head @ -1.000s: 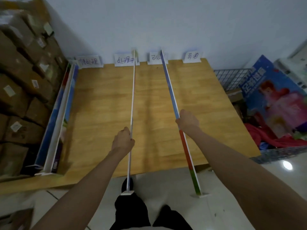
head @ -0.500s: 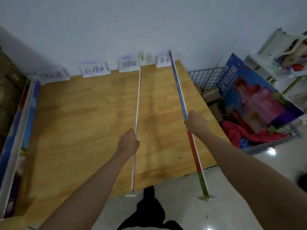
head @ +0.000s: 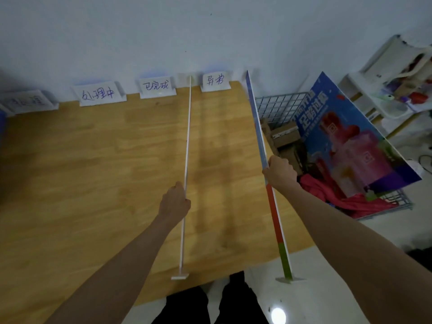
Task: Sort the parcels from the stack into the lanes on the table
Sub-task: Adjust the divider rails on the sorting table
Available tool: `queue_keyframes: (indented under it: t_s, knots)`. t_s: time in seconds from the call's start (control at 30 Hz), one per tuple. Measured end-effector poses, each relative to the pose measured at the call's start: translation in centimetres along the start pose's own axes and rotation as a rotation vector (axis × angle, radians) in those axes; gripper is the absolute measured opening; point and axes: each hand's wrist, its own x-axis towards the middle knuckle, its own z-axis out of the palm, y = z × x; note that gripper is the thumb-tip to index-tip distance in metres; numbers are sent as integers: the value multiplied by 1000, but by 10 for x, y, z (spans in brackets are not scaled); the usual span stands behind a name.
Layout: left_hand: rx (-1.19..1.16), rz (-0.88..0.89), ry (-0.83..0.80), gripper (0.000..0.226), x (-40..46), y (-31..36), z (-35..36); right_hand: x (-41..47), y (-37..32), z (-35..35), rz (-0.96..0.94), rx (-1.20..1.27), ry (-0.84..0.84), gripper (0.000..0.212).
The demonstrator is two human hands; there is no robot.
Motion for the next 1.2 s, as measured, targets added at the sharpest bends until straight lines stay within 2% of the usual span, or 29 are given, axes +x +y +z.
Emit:
queue_keyframes:
  t_s: [0.17,0.57,0.9,1.2]
  knots:
    - [-18,-77,-3,19,12,29,22,47,23,-4,-43,-11,-57,20]
    - [-82,-214,29,17,41,80,64,126,49,13,-122,-9,-128,13]
    - [-108,-272,31,17,56,89,76,152,57,29,-140,33,-118,12]
    - [-95,-306,35,16,56,87,80,151,71,43,-145,74,-177,22]
